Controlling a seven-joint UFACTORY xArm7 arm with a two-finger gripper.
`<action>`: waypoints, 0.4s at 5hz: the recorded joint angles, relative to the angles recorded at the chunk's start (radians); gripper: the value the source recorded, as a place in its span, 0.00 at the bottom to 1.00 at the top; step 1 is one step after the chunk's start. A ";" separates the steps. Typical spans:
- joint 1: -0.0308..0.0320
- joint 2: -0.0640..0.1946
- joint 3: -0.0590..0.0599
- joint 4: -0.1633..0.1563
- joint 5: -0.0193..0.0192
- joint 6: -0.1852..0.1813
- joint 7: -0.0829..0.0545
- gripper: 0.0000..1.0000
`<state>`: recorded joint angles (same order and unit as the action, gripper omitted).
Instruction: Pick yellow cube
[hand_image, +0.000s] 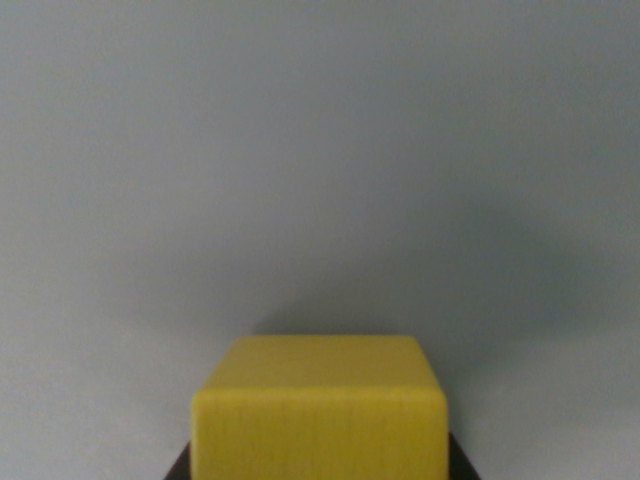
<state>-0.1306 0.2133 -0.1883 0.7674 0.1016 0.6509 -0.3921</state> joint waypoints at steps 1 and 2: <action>0.0003 -0.007 0.000 0.008 -0.0020 0.014 0.002 1.00; 0.0003 -0.007 0.000 0.008 -0.0020 0.014 0.002 1.00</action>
<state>-0.1303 0.2067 -0.1884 0.7753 0.0997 0.6652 -0.3904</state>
